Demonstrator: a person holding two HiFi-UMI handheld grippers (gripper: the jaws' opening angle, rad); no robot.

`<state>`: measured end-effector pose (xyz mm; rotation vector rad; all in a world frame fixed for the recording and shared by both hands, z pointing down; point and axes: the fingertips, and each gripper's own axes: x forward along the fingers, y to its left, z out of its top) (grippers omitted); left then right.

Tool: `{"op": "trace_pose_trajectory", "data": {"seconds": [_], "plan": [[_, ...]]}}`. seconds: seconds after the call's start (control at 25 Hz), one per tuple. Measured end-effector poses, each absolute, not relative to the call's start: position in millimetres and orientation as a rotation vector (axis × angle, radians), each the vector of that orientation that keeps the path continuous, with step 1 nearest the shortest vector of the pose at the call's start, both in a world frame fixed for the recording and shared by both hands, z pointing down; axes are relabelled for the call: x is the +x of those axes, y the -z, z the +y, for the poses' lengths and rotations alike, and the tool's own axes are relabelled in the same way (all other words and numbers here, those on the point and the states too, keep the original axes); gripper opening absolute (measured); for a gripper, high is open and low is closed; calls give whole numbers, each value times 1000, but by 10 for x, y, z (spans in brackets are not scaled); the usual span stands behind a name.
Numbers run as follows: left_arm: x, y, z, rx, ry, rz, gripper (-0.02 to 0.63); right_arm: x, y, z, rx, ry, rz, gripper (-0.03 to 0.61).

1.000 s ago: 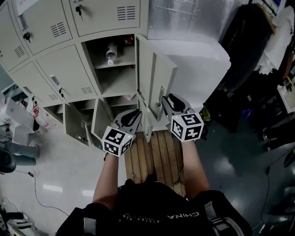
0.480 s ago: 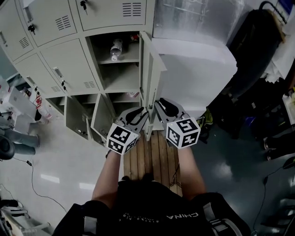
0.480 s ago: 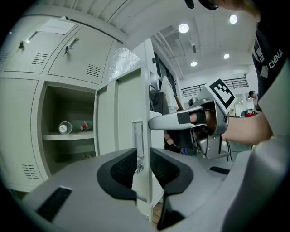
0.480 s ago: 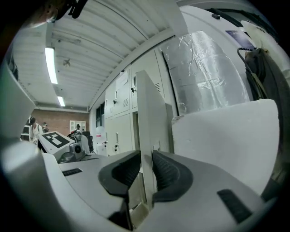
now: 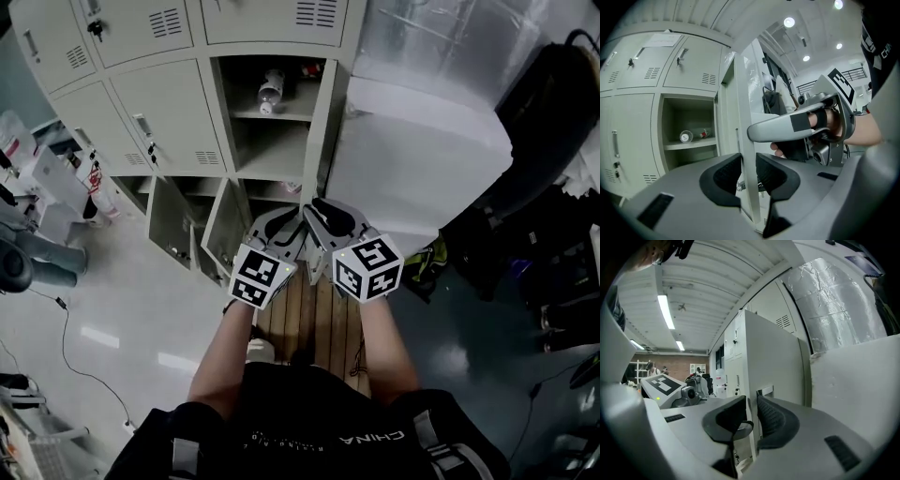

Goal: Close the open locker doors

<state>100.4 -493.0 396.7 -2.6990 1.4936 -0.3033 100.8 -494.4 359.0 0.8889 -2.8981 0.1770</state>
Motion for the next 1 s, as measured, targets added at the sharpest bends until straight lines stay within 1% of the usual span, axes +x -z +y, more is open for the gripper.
{"op": "trace_pose_trajectory", "data": {"seconds": [0.32, 0.52, 1.0], "plan": [[411, -3973, -5049, -2668, 280, 1586, 91, 502, -3634, -5042, 728, -150, -2910, 97], [87, -3965, -5164, -2668, 280, 1616, 91, 279, -3722, -5271, 706, -154, -2874, 81], [-418, -3974, -5453, -2696, 282, 1574, 91, -367, -3728, -5469, 443, -148, -2878, 75]]}}
